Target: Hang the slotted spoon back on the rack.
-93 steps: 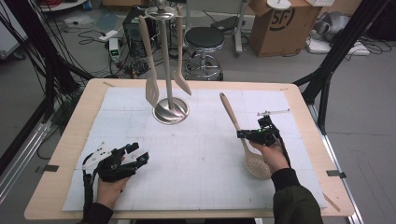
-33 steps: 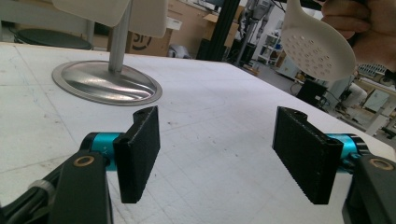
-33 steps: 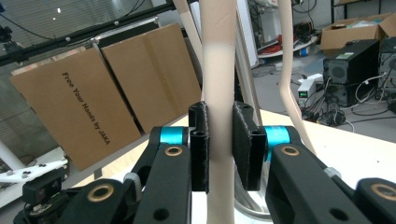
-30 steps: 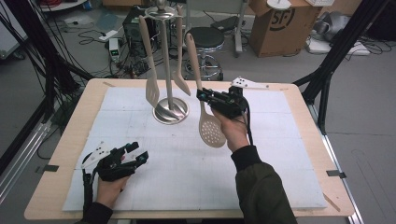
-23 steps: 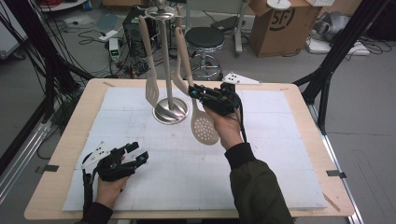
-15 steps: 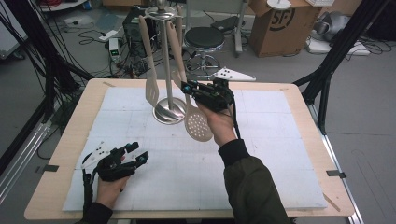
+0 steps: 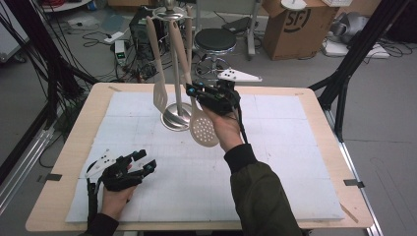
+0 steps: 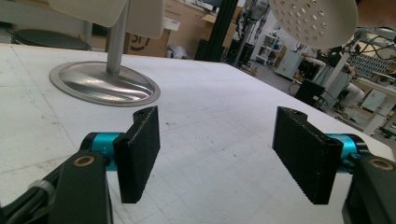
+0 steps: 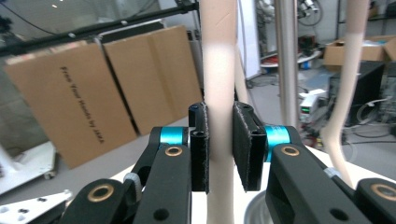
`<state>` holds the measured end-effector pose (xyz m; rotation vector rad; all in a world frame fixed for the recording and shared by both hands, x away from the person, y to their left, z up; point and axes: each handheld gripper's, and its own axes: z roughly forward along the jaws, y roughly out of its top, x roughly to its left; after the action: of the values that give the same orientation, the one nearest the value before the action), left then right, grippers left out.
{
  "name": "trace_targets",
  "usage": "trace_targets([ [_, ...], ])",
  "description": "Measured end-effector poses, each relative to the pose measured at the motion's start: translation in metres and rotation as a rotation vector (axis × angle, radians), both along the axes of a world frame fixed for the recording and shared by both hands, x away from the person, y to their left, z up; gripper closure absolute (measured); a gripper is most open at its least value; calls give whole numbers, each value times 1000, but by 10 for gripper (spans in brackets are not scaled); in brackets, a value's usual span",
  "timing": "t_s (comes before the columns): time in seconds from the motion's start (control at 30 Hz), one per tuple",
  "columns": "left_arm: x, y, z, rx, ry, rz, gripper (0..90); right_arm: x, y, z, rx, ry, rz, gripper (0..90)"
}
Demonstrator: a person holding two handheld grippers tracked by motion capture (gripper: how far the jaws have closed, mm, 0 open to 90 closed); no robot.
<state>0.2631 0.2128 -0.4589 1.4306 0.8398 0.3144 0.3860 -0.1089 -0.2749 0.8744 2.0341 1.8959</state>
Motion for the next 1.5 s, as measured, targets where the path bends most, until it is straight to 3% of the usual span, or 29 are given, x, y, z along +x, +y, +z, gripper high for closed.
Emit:
trace_targets([
  [0.13,0,0,0,-1,0,-1,326,0,1,0,-30,-6,-38,781],
  [0.37,0,0,0,0,1,-1,326,0,-3,2,-27,3,-61,781],
  [0.5,0,0,0,1,1,-1,325,-1,-1,1,-69,-4,-99,781],
  [0.63,-1,0,0,-7,3,1,326,3,-4,-1,-60,18,-137,781],
  [1.03,-1,0,0,-6,4,2,325,10,-1,-6,-52,48,-96,779],
  [1.2,-1,0,0,-7,4,2,326,14,0,-2,-68,35,-104,781],
  [1.5,-1,1,0,-4,2,-1,326,20,7,-1,-92,62,-94,779],
])
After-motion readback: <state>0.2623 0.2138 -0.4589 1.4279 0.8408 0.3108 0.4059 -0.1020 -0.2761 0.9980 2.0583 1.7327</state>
